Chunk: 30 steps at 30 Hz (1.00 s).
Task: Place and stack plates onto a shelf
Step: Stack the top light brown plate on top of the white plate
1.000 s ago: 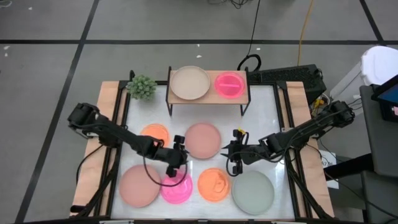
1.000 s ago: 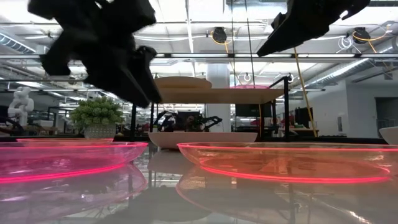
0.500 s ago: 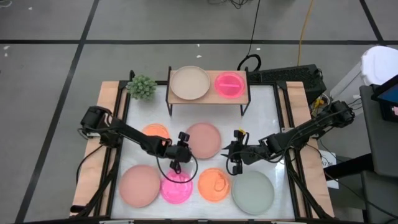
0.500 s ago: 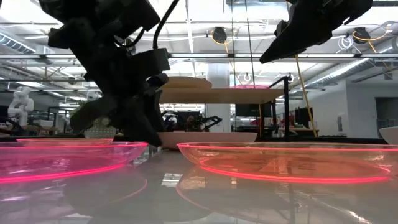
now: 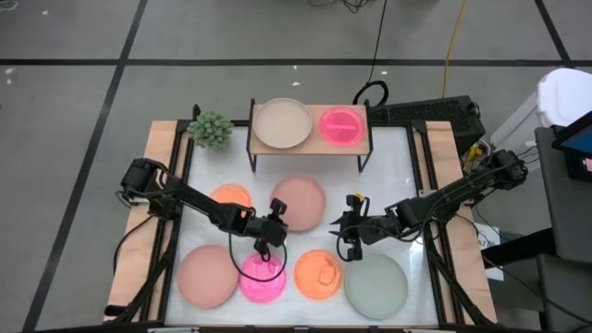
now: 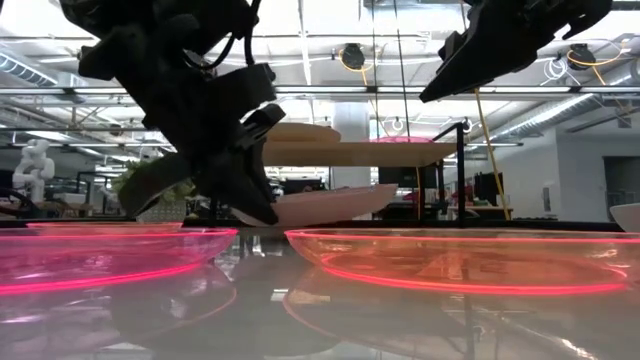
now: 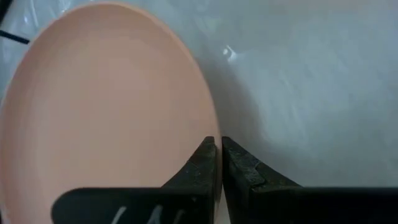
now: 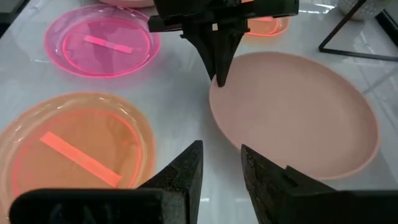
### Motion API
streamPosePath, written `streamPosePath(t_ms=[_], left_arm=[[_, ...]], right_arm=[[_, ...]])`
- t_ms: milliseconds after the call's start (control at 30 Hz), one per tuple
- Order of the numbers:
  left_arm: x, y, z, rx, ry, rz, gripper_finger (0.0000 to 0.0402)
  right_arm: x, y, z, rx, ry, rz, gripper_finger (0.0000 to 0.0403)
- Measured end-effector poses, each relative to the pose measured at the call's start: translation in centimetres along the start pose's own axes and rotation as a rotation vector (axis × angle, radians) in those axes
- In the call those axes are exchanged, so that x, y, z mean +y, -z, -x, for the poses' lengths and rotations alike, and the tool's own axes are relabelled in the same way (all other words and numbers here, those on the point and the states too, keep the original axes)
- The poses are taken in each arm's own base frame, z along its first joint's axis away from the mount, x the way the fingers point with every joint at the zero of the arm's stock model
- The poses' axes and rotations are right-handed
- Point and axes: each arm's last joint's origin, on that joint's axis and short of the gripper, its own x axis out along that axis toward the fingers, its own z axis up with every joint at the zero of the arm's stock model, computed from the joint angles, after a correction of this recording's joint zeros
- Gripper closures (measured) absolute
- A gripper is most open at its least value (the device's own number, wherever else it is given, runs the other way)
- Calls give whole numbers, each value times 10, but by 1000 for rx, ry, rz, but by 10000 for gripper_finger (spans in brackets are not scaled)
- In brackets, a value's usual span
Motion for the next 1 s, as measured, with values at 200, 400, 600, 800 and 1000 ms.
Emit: streamPosePath(t_ms=[200,400,600,800,1000], left_arm=[[2,-11,3,-46,-19,-42,390],[10,-34,11,-59,-19,-50,390],[24,-49,21,15,0,-38,390],[42,-68,34,31,-24,-86,390],[72,-81,49,101,-88,-89,390]], right_arm=[[0,2,0,17,2,48,310],[-1,4,0,40,6,65,310],[3,4,3,53,-106,88,310],[3,6,4,70,-124,99,310],[3,7,4,77,-125,121,310]])
